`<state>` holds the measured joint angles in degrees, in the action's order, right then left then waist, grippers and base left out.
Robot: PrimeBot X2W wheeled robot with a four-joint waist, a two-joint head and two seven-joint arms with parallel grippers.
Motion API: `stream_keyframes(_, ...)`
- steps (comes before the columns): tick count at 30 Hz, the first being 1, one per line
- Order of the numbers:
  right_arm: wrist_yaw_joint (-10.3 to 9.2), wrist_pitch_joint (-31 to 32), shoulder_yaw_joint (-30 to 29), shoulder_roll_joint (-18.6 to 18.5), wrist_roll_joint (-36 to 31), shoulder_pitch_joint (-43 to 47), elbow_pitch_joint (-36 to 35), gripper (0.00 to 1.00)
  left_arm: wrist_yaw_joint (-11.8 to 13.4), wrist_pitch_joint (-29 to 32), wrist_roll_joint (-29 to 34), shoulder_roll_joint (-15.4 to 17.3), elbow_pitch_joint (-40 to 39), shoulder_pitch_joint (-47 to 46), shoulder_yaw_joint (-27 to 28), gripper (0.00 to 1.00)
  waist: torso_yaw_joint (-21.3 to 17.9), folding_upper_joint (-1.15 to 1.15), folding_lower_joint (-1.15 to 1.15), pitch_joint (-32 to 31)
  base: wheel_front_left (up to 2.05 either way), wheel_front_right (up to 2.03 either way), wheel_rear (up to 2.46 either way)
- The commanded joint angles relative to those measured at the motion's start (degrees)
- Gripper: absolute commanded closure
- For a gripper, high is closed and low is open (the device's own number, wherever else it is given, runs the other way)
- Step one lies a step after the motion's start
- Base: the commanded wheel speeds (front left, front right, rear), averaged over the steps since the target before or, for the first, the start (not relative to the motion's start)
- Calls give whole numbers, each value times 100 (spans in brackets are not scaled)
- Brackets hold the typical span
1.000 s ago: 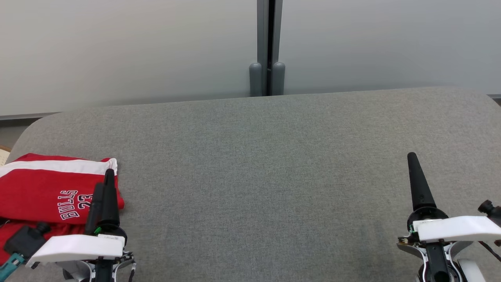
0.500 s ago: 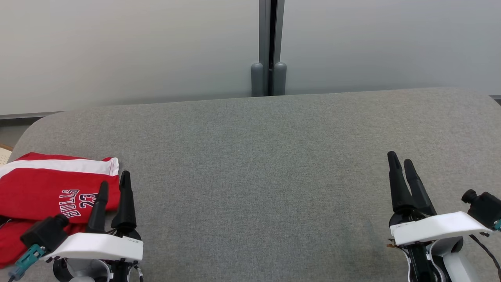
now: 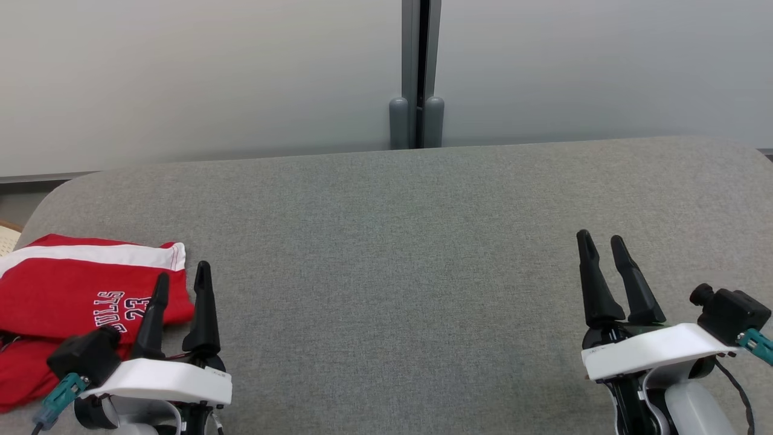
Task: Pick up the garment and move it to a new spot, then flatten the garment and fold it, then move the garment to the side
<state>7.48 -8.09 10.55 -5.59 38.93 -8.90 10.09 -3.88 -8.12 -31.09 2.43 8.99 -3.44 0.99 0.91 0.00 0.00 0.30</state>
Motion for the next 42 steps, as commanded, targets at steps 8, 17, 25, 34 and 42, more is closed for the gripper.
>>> stream_keyframes(8,1,-168,141,-60,-546,-154,13,0,25,-162,582,41,-114,-107,-38,0,18,0,0,-22,0,0,0)
stream_keyframes(17,2,-285,244,-65,-970,-201,75,0,21,-277,1011,45,-73,-81,-66,0,34,0,0,-40,0,0,0)
stream_keyframes(25,2,-381,315,-78,-1304,-219,100,0,46,-367,1358,48,-84,-78,-90,0,40,0,0,-52,0,0,0)
stream_keyframes(34,2,-486,343,-60,-1688,-244,218,0,81,-479,1761,51,-90,-78,-119,0,50,0,0,-74,0,0,0)
stream_keyframes(42,1,-580,221,3,-2037,-291,472,0,99,-565,2094,53,-77,-76,-137,0,56,0,0,-78,0,0,0)
